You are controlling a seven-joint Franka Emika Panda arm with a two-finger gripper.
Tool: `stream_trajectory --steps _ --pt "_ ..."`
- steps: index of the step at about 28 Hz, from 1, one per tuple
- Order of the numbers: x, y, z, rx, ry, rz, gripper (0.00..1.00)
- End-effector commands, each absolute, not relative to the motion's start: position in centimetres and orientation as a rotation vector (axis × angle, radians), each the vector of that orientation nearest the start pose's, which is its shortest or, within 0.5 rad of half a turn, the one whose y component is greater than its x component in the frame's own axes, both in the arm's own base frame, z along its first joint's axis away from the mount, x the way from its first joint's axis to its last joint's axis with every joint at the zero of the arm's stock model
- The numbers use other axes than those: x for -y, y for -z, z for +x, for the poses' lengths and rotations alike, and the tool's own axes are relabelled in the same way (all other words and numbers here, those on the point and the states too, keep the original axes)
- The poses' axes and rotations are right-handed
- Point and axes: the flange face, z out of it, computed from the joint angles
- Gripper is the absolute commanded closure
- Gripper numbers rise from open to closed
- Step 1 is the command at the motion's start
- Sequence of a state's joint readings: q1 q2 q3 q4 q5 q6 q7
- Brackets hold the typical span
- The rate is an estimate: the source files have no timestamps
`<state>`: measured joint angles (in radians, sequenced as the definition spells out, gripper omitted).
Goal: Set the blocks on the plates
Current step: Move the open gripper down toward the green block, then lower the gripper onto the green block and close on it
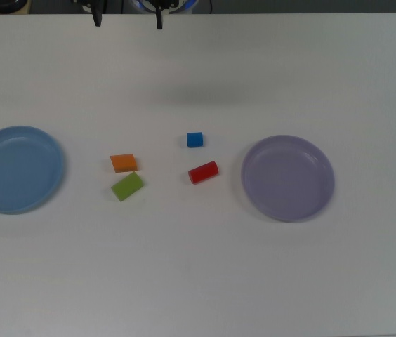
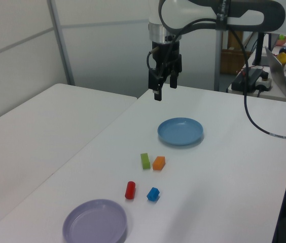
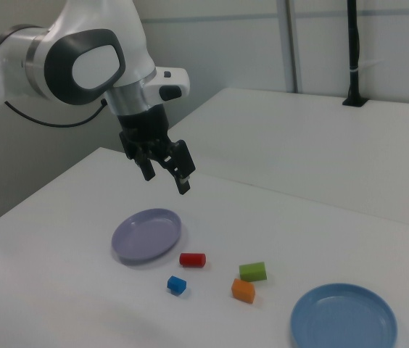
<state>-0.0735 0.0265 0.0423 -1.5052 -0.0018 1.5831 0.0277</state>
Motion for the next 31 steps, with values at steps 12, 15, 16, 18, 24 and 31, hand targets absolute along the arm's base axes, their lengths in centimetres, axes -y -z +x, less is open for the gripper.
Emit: stream_trajectory --steps 12,15,16,18,24,31 --pt "2.0 -62.1 57.3 0.036 0.014 -3.15 0.0" --pt "2.3 -60.4 58.2 0.236 -0.031 -3.142 0.0" --pt "2.4 -60.0 58.4 0.283 -0.041 -3.14 0.0" --pt "2.5 -58.8 59.0 0.367 -0.073 -3.13 0.0" --pt "2.9 -55.3 61.2 0.496 -0.076 -3.109 0.0" --pt "2.9 -50.4 63.9 0.507 -0.072 -3.111 0.0"
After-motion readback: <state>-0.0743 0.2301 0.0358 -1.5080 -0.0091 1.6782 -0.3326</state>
